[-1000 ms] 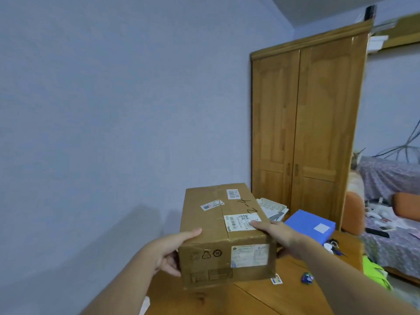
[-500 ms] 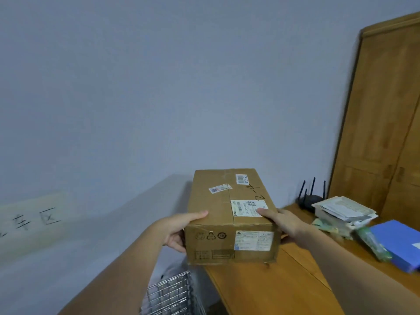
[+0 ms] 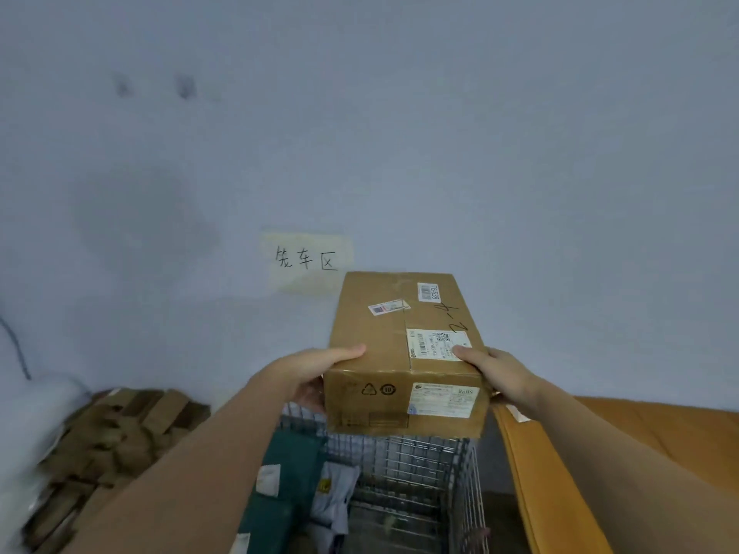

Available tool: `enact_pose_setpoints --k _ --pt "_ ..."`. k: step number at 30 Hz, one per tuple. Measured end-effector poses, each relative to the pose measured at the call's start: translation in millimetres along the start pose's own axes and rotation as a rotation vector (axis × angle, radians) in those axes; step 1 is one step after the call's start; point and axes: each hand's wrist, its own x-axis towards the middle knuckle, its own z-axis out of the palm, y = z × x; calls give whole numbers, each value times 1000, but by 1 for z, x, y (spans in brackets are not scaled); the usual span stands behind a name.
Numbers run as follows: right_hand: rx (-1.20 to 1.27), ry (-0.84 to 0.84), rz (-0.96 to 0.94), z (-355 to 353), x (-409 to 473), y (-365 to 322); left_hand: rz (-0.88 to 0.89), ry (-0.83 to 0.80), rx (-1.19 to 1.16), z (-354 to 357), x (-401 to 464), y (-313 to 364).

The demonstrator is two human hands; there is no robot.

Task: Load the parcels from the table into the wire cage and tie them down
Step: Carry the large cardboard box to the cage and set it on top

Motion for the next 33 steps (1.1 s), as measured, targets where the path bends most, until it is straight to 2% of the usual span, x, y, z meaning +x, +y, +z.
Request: enact_pose_setpoints --k 5,15,20,25,33 --pt "-45 -135 -31 66 12 -16 -58 103 -43 -47 -21 -54" --pt "-22 -221 -59 181 62 -31 -141 205 -138 -136 4 -125" --pt "11 -205 -49 237 88 -8 -151 187 -177 -167 34 -163" --pt "18 -238 33 268 114 28 -208 154 -178 -169 78 -201" --pt "11 -358 179 309 190 87 -395 115 -270 -166 171 -265"
